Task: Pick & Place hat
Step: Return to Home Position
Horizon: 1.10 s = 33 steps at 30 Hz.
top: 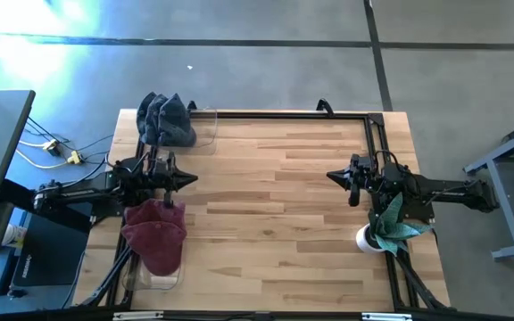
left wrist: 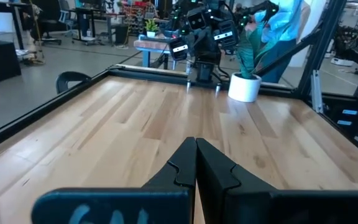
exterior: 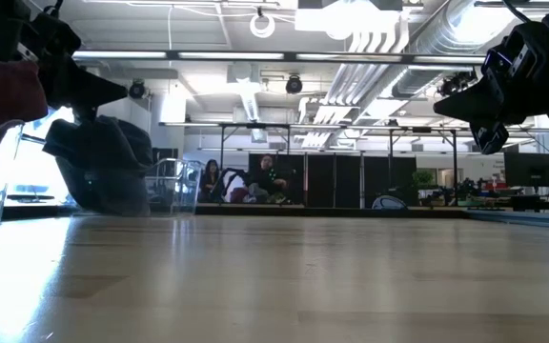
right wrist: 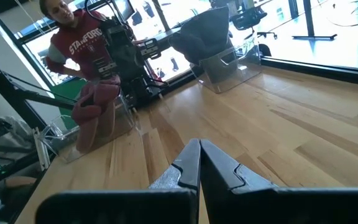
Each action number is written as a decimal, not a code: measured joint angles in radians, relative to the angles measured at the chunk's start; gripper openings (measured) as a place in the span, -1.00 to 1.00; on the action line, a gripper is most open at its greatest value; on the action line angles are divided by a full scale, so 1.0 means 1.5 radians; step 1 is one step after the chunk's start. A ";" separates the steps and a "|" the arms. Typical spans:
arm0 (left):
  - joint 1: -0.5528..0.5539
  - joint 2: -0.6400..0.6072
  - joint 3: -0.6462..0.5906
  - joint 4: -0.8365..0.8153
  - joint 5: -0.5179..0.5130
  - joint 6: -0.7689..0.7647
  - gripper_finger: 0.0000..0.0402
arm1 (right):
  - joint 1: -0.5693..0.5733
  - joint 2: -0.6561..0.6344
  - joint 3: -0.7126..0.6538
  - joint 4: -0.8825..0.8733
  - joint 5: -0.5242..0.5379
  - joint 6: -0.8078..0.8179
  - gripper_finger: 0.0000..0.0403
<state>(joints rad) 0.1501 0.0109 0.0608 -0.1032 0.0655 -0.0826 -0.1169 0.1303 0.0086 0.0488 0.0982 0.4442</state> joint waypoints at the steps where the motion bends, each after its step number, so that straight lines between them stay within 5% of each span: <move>1: 0.000 0.000 0.000 -0.001 -0.003 0.000 -1.00 | 0.000 0.000 0.000 0.000 0.000 0.000 -1.00; 8: -0.044 -0.003 -0.001 -0.003 -0.092 0.016 -1.00 | 0.000 0.000 0.000 0.000 0.000 0.000 -1.00; 14: -0.044 -0.003 -0.001 -0.003 -0.095 0.131 -1.00 | 0.000 0.000 0.000 0.000 0.000 0.000 -1.00; 33: -0.044 -0.003 0.000 0.001 -0.080 0.137 -1.00 | 0.000 0.000 0.000 -0.001 0.000 0.000 -1.00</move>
<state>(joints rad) 0.0845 0.0063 0.0605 -0.1019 -0.0551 0.1226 -0.1163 0.1303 0.0086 0.0480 0.0978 0.4443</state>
